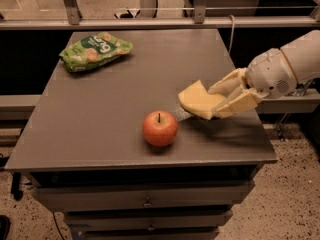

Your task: Move sponge near apple

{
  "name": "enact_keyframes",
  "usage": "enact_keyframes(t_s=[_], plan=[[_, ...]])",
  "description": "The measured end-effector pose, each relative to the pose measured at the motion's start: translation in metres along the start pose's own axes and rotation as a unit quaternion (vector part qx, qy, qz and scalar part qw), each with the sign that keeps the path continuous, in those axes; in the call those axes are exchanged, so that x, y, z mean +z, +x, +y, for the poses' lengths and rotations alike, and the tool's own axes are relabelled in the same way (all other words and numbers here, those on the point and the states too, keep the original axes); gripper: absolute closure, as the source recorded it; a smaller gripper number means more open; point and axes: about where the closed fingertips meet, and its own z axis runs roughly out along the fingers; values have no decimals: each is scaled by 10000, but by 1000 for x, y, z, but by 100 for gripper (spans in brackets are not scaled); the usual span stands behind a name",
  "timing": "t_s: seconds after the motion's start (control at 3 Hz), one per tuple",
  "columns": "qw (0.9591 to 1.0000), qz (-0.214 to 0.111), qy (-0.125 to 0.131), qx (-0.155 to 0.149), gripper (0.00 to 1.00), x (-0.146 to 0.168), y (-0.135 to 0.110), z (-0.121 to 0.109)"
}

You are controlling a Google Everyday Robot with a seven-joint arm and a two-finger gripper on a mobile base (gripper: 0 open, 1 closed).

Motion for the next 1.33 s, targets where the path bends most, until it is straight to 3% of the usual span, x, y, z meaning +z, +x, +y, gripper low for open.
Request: enact_keyframes(t_s=[1.0,1.33], plan=[[9967,-497,-623,-162,12,18,7,15],[9953,-586,-737,-220,0,22,6,14]])
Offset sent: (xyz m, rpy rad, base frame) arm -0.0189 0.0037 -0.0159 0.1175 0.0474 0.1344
